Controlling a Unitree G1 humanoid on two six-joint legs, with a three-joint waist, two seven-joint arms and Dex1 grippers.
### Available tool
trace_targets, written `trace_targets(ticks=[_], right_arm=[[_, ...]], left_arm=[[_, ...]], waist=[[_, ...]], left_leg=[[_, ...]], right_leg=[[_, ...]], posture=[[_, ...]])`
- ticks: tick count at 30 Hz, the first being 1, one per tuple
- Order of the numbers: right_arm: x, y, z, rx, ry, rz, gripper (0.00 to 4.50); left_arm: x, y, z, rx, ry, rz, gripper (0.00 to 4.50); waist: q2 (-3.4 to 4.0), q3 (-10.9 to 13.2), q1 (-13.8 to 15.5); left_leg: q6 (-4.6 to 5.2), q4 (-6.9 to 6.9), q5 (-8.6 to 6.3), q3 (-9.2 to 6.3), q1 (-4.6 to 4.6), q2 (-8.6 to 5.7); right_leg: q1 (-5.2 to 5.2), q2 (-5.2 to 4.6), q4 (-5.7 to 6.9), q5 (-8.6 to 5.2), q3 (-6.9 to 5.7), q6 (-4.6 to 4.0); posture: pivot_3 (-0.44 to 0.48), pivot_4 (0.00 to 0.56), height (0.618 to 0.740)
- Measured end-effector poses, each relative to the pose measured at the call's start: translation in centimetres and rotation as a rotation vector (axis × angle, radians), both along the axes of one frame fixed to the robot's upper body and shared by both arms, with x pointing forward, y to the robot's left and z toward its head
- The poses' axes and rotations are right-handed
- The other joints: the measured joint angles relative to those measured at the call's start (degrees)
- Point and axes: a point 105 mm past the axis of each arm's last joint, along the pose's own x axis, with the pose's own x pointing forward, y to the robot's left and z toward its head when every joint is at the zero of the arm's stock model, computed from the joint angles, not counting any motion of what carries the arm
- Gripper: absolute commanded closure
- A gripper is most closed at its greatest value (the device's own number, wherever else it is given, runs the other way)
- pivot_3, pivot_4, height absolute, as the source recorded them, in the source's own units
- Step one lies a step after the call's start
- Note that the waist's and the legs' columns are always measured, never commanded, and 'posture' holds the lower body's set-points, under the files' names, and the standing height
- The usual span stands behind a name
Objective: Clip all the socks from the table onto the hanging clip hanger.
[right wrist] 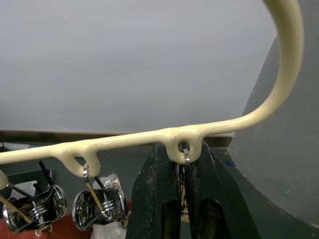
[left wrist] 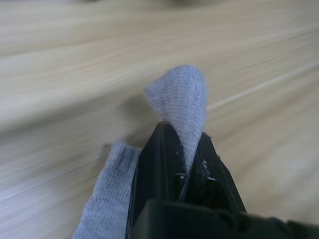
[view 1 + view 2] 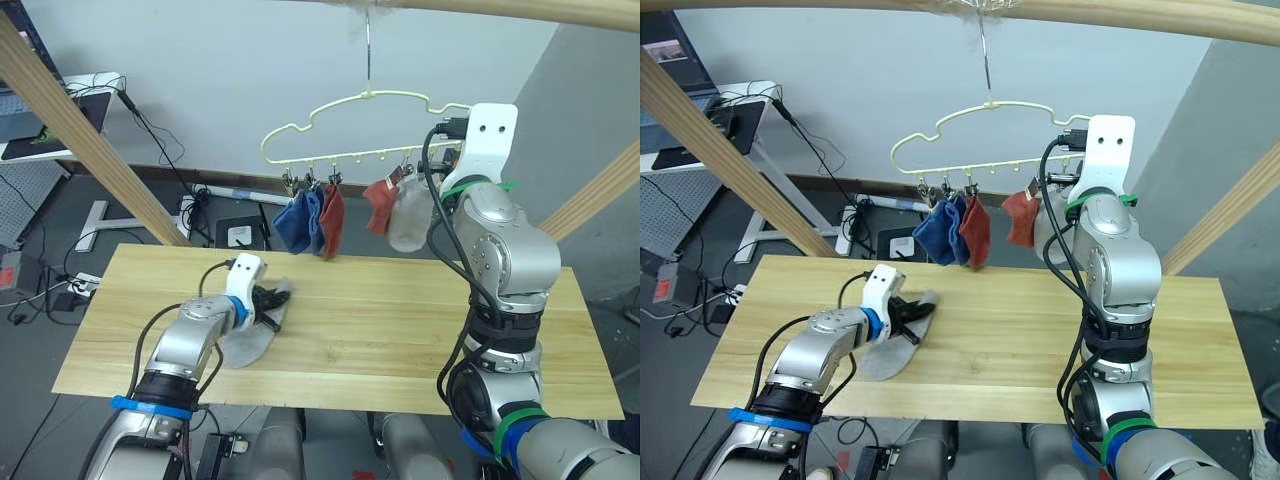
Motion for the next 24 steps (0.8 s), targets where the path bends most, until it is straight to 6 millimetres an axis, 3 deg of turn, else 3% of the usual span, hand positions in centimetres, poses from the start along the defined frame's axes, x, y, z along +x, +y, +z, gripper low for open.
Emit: trace_targets(ticks=[11, 24], right_arm=[[-0.1, 0.6, 0.1, 0.045, 0.029, 0.025, 4.5], [-0.2, 1.2, -0.3, 0.083, 0.062, 0.052, 4.5]], left_arm=[[1.1, -6.6, 7.4, -0.126, -0.152, -0.175, 4.48], [0.5, -12.6, 11.0, -0.225, -0.195, -0.344, 4.48]], waist=[[0.0, 0.0, -0.05], [0.0, 0.0, -0.1]], left_leg=[[0.0, 0.0, 0.0, 0.02, -0.01, -0.02], [0.0, -0.01, 0.0, 0.03, -0.01, -0.03]], right_leg=[[0.01, 0.01, -0.03, 0.0, 0.01, 0.0], [0.0, 0.02, -0.06, -0.01, 0.03, 0.01]], posture=[[-0.001, 0.256, 0.74], [-0.009, 0.259, 0.74]])
